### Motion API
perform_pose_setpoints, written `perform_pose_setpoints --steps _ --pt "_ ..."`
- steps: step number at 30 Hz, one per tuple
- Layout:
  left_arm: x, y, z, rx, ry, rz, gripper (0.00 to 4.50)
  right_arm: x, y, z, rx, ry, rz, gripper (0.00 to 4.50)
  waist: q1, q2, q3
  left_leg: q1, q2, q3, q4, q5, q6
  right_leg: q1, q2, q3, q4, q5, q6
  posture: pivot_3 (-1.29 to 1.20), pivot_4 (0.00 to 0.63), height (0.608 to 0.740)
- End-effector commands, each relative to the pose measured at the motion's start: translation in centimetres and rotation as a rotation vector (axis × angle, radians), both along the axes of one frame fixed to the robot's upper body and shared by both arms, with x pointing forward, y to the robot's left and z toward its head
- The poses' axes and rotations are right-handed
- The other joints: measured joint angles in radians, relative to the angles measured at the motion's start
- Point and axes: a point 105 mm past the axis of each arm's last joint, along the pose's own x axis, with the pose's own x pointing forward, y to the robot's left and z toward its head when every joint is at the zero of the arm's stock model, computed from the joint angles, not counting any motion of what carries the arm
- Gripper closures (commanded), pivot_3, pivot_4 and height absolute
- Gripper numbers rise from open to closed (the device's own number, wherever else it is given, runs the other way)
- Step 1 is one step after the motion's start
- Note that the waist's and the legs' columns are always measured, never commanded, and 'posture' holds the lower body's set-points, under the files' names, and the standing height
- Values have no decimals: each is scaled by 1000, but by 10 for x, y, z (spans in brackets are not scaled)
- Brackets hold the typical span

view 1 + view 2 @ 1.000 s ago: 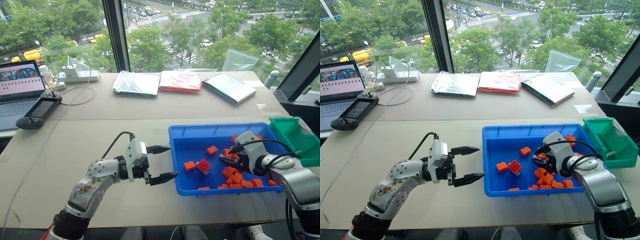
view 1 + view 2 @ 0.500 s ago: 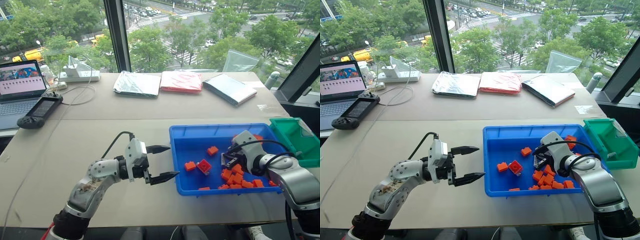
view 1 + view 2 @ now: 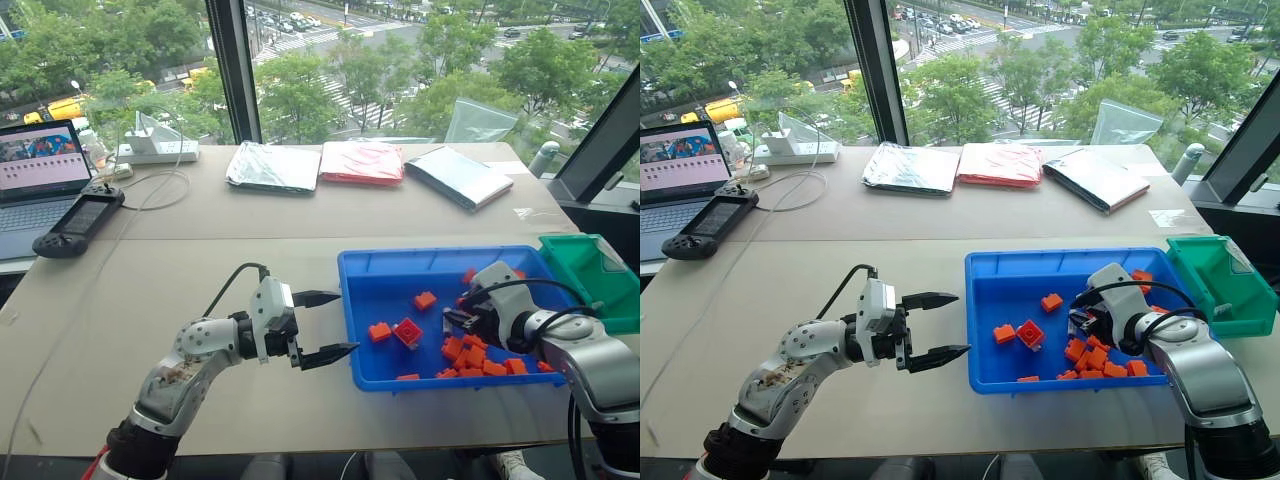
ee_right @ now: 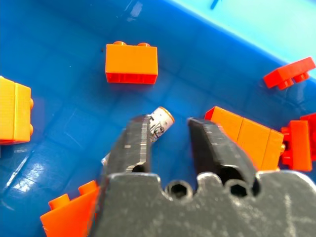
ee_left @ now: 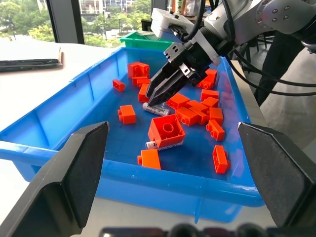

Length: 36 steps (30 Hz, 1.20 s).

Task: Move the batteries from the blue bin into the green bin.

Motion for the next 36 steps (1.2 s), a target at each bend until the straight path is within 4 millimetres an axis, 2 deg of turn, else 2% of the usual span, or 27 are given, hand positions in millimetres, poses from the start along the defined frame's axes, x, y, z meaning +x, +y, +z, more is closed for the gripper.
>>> perform_pose_setpoints --steps 1,13,15,16,21,22,24,27,29,31,36 --pt "-2 -2 5 -4 -24 -12 0 -3 10 17 61 -32 13 1705 0 0 0 0 0 0 0 0 0 0 0 0 0 0 0 0 150 740" --pt "-3 -3 6 -7 -23 -10 0 -8 9 -13 -20 62 -4 1705 0 0 0 0 0 0 0 0 0 0 0 0 0 0 0 0 150 740" --pt "-3 -3 5 -6 -21 -9 0 -6 11 -16 -40 60 9 2213 -1 0 0 0 0 0 0 0 0 0 0 0 0 0 0 0 150 740" --pt "-3 -3 5 -6 -21 -9 0 -6 11 -17 -52 57 16 2321 -1 0 0 0 0 0 0 0 0 0 0 0 0 0 0 0 150 740" --pt "-2 -3 6 -8 -20 -7 0 -3 11 -17 -73 41 20 4050 -1 0 0 1 0 0 0 0 0 0 0 0 0 0 0 0 150 740" --pt "-2 -3 5 -7 -21 -6 0 -3 10 -16 -74 38 18 4241 -1 0 0 0 0 0 0 0 0 0 0 0 0 0 0 0 150 740" --pt "-2 -3 5 -7 -21 -5 0 -1 9 -15 -69 31 11 4246 -1 0 0 0 0 0 0 0 0 0 0 0 0 0 0 0 150 740" --pt "-2 -3 5 -6 -22 -4 0 3 7 -8 -49 1 -7 4246 -1 0 0 0 0 0 0 0 0 0 0 0 0 0 0 0 150 740" --pt "-1 -3 5 -6 -24 -4 0 5 -5 -2 -32 -27 -57 4246 0 0 0 0 0 0 0 0 0 0 0 0 0 0 0 0 150 740" --pt "-1 -2 5 -6 -26 -2 0 6 -22 17 10 -100 -115 4246 2 0 0 0 0 0 0 0 0 0 0 0 0 0 0 0 150 740" --pt "1 -1 5 -4 -28 4 0 13 -52 72 83 -344 -257 4246 0 0 0 -2 -1 0 0 0 0 -1 -1 0 0 0 0 0 150 740"
